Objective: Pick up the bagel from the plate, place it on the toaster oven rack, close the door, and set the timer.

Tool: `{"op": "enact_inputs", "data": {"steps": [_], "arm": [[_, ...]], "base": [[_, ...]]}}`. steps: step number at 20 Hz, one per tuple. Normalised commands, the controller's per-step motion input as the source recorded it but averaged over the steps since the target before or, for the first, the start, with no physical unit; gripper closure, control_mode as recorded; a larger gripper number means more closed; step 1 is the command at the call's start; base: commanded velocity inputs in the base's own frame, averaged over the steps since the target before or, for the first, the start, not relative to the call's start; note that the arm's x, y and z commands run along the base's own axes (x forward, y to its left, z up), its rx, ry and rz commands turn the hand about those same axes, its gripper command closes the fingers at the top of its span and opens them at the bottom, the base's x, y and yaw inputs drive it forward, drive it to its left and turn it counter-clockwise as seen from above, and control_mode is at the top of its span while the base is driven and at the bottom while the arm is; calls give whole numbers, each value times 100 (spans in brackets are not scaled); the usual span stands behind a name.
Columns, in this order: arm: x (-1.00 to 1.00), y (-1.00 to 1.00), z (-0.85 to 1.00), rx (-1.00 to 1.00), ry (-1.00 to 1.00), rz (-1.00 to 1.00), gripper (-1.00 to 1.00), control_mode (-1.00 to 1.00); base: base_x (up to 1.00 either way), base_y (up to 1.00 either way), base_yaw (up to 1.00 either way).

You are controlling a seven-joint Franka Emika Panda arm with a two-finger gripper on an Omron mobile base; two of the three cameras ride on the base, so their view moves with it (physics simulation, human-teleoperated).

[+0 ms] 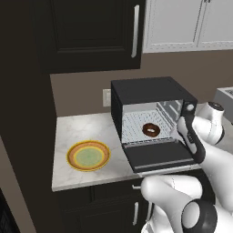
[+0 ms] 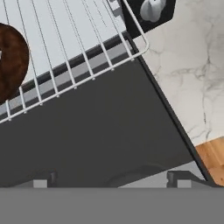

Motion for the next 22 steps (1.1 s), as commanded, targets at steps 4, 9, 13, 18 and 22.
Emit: {"op": "enact_inputs", "data": {"steps": [4, 9, 13, 18, 22], "arm": [[18, -16, -26, 0, 7, -1, -100, -100], [9, -12, -30, 0, 2, -1, -100, -100], [13, -7, -29, 0, 0, -1, -100, -100], [26, -1, -22, 1, 0, -1, -100, -100], [40, 0, -19, 1, 0, -1, -100, -100]], "base": [[0, 0, 0], [0, 0, 0], [0, 0, 0], [0, 0, 0], [0, 0, 0]]}}
